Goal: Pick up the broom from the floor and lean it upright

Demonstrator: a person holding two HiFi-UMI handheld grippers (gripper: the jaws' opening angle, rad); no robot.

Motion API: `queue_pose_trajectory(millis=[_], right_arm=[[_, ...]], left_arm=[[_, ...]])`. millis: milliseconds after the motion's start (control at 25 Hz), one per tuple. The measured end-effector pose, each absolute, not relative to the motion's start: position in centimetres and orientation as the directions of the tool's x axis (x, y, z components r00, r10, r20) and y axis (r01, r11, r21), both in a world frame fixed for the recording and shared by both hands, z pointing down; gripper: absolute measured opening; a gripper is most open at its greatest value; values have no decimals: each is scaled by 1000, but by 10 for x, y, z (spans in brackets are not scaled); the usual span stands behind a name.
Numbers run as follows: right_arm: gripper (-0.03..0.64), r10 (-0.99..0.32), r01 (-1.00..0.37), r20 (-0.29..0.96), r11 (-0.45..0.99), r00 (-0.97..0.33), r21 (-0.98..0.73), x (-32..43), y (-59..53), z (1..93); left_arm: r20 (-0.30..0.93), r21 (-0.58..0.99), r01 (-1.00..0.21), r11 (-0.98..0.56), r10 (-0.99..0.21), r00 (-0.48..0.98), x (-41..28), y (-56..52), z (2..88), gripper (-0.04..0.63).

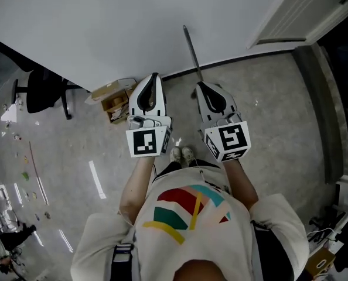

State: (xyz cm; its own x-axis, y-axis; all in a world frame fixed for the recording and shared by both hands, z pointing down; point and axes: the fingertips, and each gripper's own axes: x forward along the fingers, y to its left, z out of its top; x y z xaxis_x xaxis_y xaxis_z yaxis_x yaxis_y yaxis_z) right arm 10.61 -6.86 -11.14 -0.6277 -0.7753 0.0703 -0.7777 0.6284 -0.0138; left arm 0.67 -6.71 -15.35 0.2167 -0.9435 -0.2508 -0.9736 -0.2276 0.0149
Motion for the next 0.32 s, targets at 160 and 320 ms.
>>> queue_pose_trajectory(millis=[160, 320], right_arm=[[12, -796, -795, 2, 606, -606, 5, 126, -10, -142], [12, -807, -807, -13, 591, -591, -1, 148, 25, -197]], left_arm=[[-275, 28, -955, -295, -921, 276, 34, -11, -167, 45], [-237, 67, -946, -317, -926, 294, 53, 23, -204, 44]])
